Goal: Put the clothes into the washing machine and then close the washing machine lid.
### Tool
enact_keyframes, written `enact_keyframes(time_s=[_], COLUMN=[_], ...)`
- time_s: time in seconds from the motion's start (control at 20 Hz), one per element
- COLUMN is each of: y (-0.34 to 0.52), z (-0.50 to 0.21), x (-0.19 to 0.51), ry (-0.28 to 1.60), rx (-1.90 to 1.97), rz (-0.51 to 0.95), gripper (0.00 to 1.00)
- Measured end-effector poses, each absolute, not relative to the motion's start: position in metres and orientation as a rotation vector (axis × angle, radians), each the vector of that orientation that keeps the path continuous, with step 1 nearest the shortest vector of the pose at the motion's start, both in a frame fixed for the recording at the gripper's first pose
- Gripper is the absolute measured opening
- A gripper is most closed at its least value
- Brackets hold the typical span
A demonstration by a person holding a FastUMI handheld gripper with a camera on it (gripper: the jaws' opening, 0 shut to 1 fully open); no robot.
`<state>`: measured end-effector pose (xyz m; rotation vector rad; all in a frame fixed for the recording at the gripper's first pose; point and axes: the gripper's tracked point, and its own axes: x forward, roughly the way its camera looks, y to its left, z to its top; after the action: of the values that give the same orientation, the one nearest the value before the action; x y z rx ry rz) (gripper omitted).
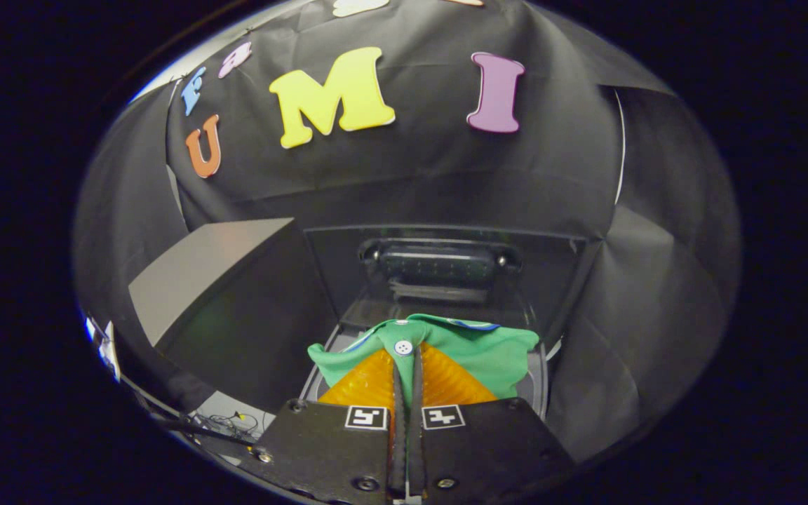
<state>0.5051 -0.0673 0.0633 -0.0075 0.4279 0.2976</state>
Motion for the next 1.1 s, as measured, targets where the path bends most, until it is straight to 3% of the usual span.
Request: enact_keyframes(time_s=[1.1], y=[-0.058], z=[-0.126], x=[0.559], ry=[0.895], rx=[0.144], rz=[0.14], gripper=[0.05])
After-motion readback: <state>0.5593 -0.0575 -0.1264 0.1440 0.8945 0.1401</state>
